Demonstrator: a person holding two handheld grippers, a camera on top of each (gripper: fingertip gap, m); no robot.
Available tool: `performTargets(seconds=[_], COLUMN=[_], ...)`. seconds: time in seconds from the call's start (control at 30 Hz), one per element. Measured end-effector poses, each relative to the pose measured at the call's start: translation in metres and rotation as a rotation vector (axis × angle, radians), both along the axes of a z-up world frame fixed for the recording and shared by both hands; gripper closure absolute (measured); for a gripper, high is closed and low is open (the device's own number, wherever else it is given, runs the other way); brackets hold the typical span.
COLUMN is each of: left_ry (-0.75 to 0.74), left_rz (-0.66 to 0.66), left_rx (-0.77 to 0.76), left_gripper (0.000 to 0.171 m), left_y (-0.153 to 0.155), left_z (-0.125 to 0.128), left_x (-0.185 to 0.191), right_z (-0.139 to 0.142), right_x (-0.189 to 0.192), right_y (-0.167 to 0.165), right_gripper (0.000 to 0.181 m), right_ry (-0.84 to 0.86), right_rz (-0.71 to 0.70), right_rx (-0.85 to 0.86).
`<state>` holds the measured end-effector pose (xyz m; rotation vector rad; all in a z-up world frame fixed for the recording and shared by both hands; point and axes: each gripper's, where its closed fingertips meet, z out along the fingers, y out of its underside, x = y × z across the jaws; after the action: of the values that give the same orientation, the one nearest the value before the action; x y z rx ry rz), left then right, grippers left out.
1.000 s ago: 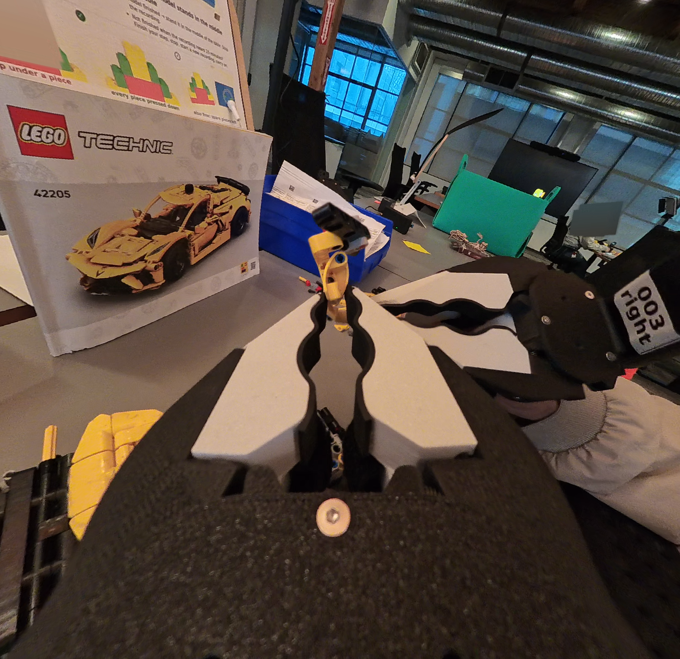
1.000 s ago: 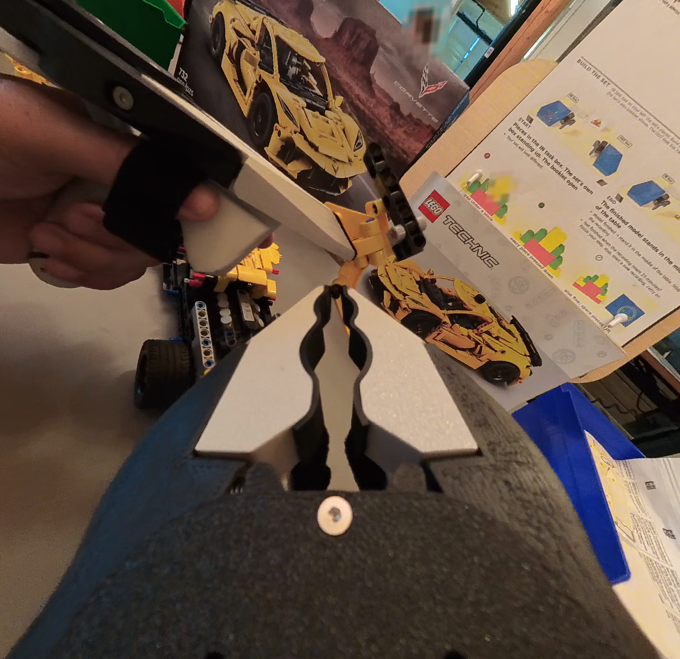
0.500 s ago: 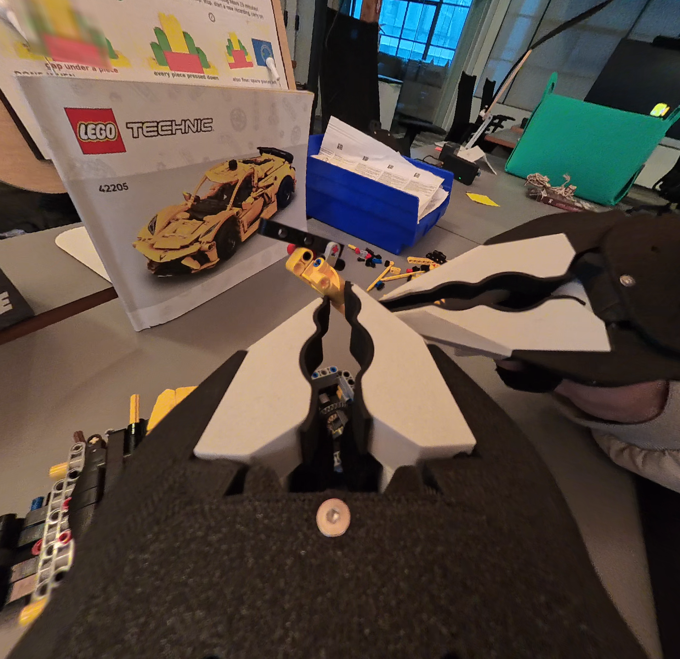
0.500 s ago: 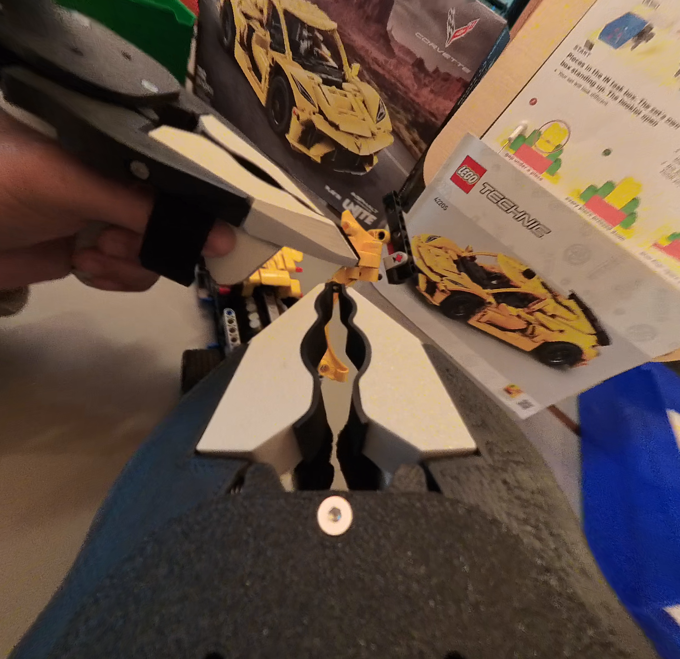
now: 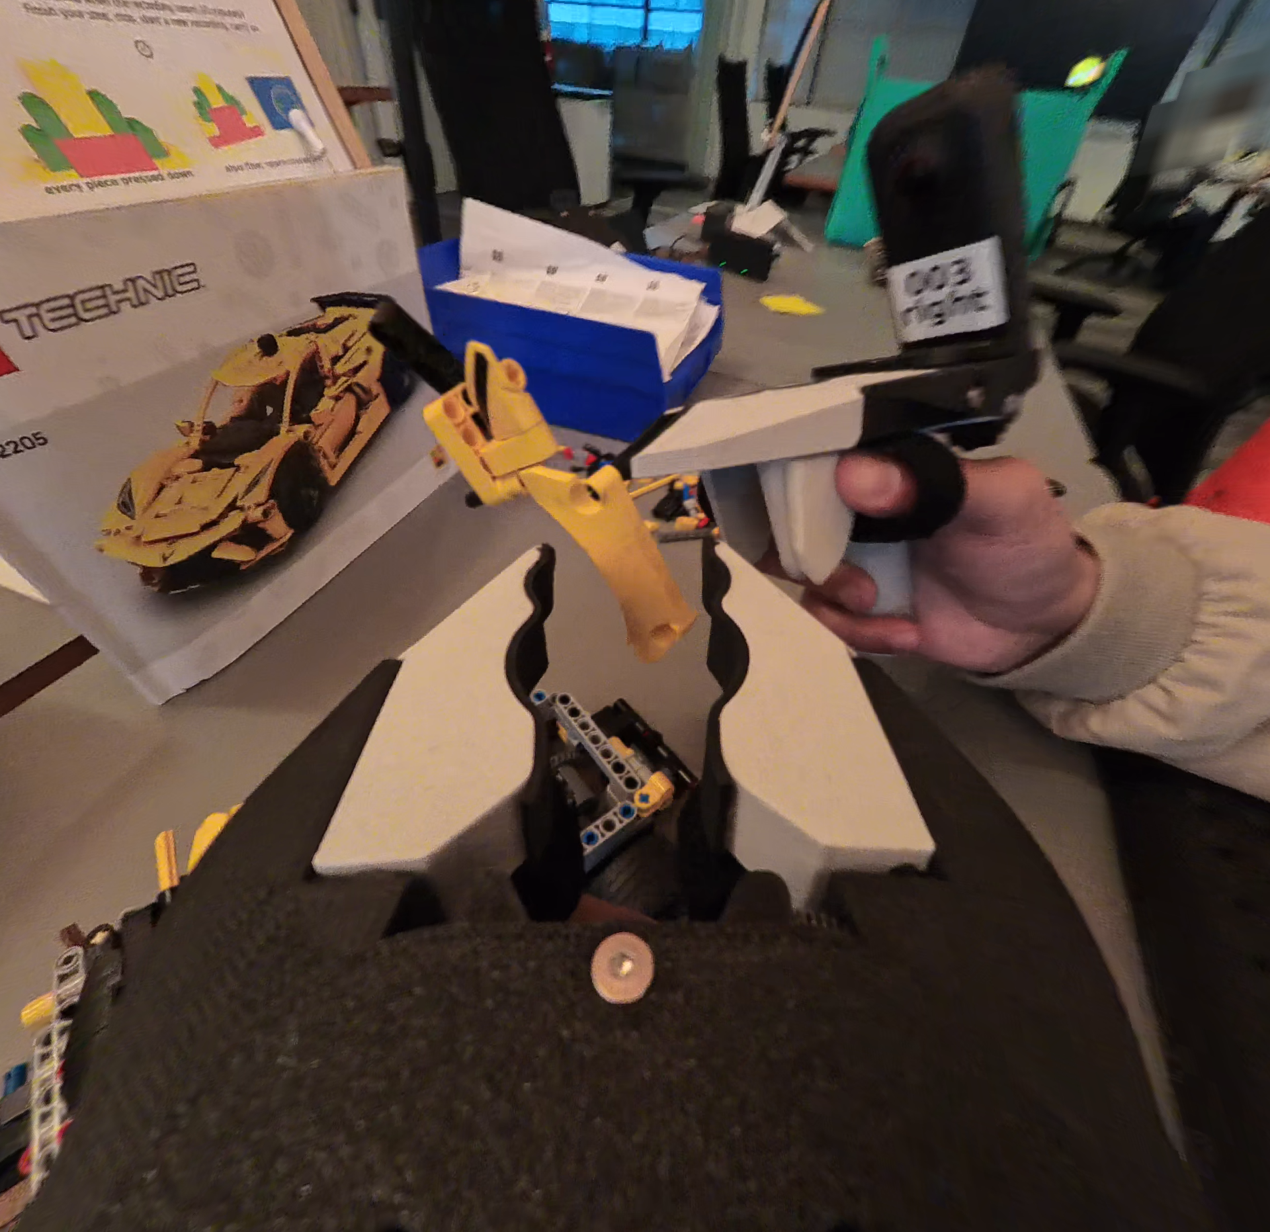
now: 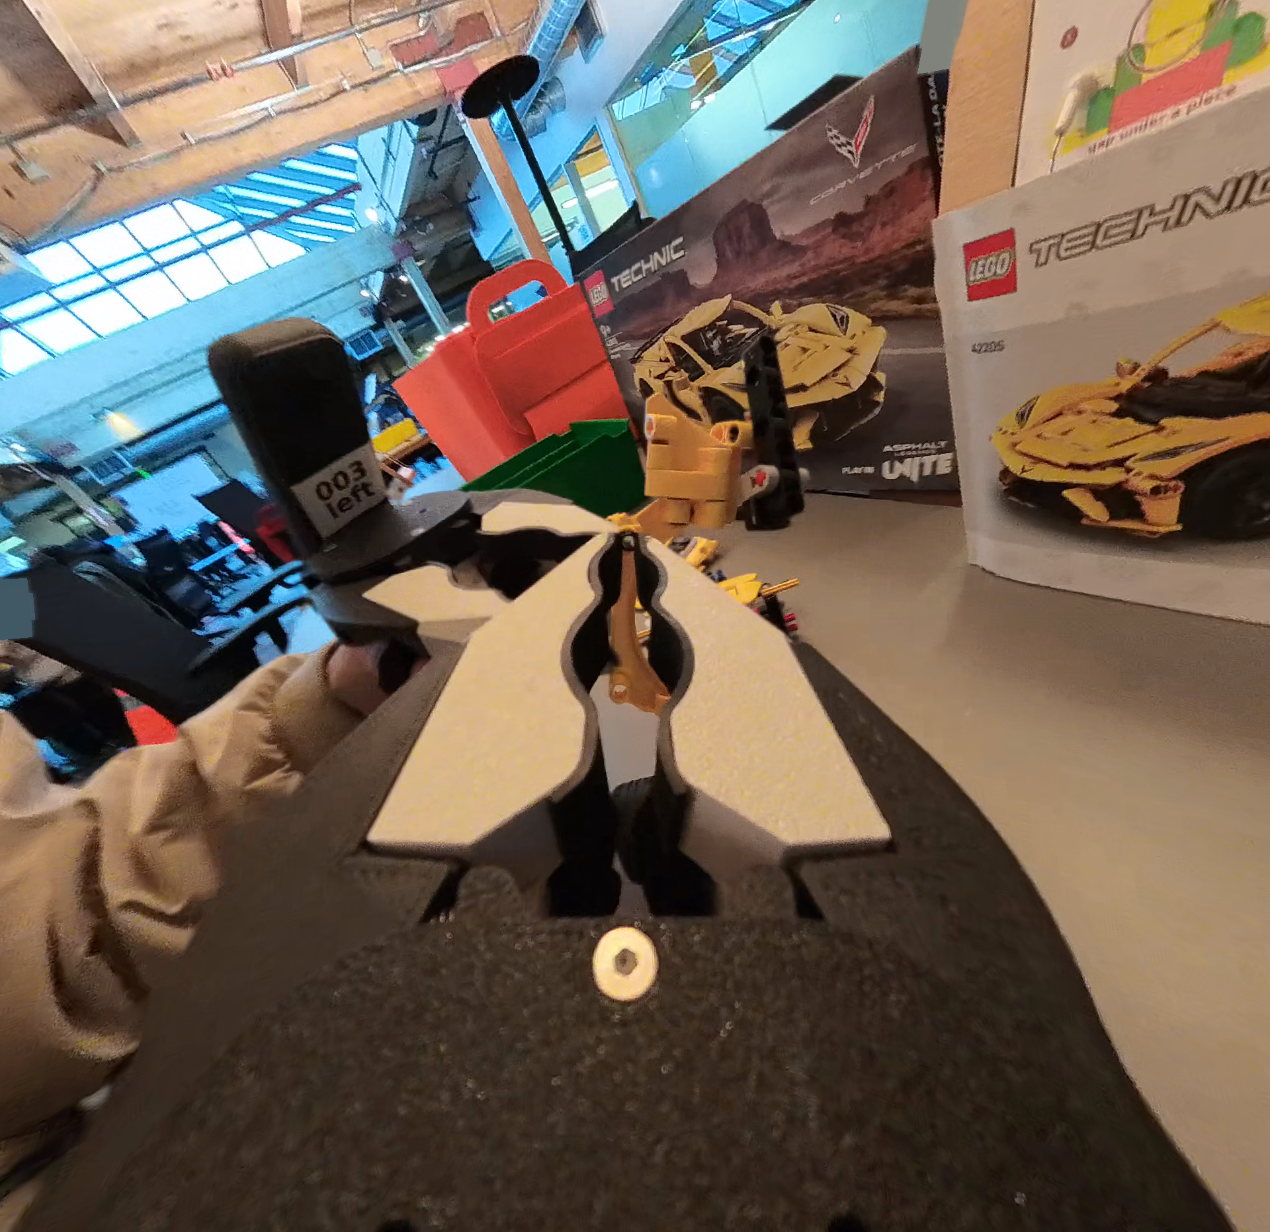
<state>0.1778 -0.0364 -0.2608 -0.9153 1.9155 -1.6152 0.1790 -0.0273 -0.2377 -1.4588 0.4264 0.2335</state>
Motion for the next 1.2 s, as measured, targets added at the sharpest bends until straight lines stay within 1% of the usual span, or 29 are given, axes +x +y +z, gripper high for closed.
performTargets(seconds=[0.07,0.1,0.13,0.17,0.2,0.3,0.37,0.43,0.6,0.67,0.8,0.83,0.87,0.9,0.93,0.97,1.0,1.03,1.07,1.13,1.2], left_ry=[-0.003,-0.002,-0.010,-0.026,-0.034,-0.096,-0.126,-0.179,-0.279,-0.299,-0.291,-0.270,-0.268,-0.264,-0.263,-0.286,-0.288,-0.274,-0.256,-0.267,-0.250], left_rz=[0.094,0.120,0.147,0.184,0.198,0.253,0.264,0.259,0.218,0.214,0.224,0.268,0.389,0.444,0.495,0.507,0.497,0.491,0.493,0.461,0.409], left_rx=[0.044,0.062,0.072,0.073,0.090,0.225,0.297,0.402,0.618,0.673,0.662,0.600,0.483,0.347,0.281,0.265,0.218,0.159,0.165,0.239,0.207], left_gripper=[0.131,0.138,0.150,0.154,0.154,0.155,0.155,0.155,0.155,0.155,0.154,0.155,0.170,0.171,0.170,0.170,0.170,0.170,0.170,0.170,0.170], left_y=[0.002,0.004,0.006,0.011,0.012,0.018,0.020,0.023,0.027,0.028,0.027,0.030,0.047,0.065,0.088,0.106,0.117,0.123,0.124,0.108,0.089], left_z=[-0.006,-0.008,-0.008,-0.007,-0.008,-0.012,-0.013,-0.015,-0.019,-0.021,-0.021,-0.017,-0.001,0.017,0.033,0.043,0.048,0.048,0.042,0.033,0.029], left_x=[0.010,0.012,0.014,0.016,0.017,0.020,0.020,0.019,0.015,0.014,0.014,0.016,0.021,0.023,0.023,0.022,0.020,0.018,0.018,0.018,0.019], right_z=[-0.001,-0.001,-0.001,-0.001,-0.003,-0.008,-0.011,-0.015,-0.025,-0.028,-0.033,-0.037,-0.057,-0.077,-0.073,-0.055,-0.042,-0.038,-0.037,-0.040,-0.044], right_x=[-0.003,-0.004,-0.005,-0.006,-0.003,-0.001,-0.001,-0.004,-0.010,-0.012,-0.011,-0.007,-0.005,-0.008,-0.014,-0.012,-0.005,-0.003,-0.008,-0.012,-0.004], right_y=[0.004,0.005,0.006,0.007,0.008,0.008,0.008,0.008,0.008,0.010,0.007,0.004,0.001,-0.001,0.001,0.000,-0.004,-0.004,-0.002,-0.002,-0.013], right_gripper=[0.180,0.179,0.179,0.179,0.179,0.179,0.178,0.178,0.178,0.178,0.178,0.179,0.179,0.179,0.179,0.179,0.180,0.179,0.179,0.179,0.179], right_ry=[-0.071,-0.098,-0.119,-0.127,-0.120,-0.064,-0.059,-0.078,-0.102,-0.102,-0.069,-0.058,-0.062,-0.090,-0.073,-0.039,-0.050,-0.063,-0.044,-0.014,-0.022], right_rz=[-0.032,-0.050,-0.059,-0.063,-0.075,-0.056,-0.042,-0.013,0.055,0.067,0.095,0.083,0.092,0.109,0.125,0.113,0.086,0.086,0.129,0.168,0.173], right_rx=[-0.031,-0.041,-0.047,-0.051,-0.060,-0.063,-0.077,-0.109,-0.189,-0.211,-0.254,-0.276,-0.404,-0.494,-0.440,-0.358,-0.330,-0.325,-0.306,-0.280,-0.309])
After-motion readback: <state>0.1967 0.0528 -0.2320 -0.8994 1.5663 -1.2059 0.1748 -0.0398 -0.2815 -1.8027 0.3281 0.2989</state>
